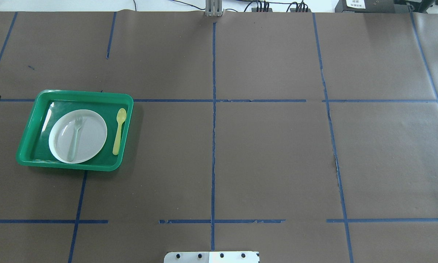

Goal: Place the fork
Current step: 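Move the left gripper over the pale green fork on the white plate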

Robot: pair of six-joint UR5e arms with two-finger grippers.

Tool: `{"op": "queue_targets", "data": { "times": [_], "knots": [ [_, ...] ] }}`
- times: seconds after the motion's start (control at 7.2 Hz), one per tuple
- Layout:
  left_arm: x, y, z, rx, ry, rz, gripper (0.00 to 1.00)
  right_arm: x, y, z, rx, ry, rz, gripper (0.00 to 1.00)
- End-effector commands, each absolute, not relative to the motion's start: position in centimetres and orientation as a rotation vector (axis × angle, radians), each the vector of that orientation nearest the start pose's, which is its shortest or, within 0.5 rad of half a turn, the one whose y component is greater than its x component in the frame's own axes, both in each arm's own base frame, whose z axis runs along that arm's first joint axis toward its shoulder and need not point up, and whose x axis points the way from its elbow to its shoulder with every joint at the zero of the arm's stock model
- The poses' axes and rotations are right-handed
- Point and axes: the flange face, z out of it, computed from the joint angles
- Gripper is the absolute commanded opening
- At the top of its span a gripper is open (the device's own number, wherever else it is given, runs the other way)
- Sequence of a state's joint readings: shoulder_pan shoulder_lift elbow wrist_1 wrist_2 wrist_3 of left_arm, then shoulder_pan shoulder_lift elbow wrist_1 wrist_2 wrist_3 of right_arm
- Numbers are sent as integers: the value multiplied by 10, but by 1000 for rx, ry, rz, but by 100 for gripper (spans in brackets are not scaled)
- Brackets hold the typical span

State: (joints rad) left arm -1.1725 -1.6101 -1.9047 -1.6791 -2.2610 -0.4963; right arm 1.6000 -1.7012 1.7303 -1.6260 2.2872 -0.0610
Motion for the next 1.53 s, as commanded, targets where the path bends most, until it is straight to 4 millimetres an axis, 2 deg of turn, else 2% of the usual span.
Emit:
{"op": "queue_targets", "data": {
  "times": [0.0, 0.28, 0.42, 0.56, 0.83, 1.11, 1.39],
  "knots": [
    [201, -494, 470, 109, 833, 60, 100, 81, -432, 650, 7, -717, -21, 100],
    [259, -491, 464, 62, 822, 38, 100, 81, -432, 650, 7, -717, -21, 100],
    [278, -497, 461, 48, 820, 27, 100, 81, -432, 650, 7, -717, -21, 100],
    [298, -500, 466, 42, 812, 33, 100, 81, -432, 650, 7, -717, -20, 100],
    [326, -493, 486, 23, 829, 18, 100, 81, -432, 650, 7, -717, -21, 100],
    [330, -494, 500, 13, 824, 16, 100, 81, -432, 650, 7, -717, -21, 100],
    [334, -491, 501, 7, 823, 17, 97, 81, -432, 650, 7, -717, -21, 100]
  ]
}}
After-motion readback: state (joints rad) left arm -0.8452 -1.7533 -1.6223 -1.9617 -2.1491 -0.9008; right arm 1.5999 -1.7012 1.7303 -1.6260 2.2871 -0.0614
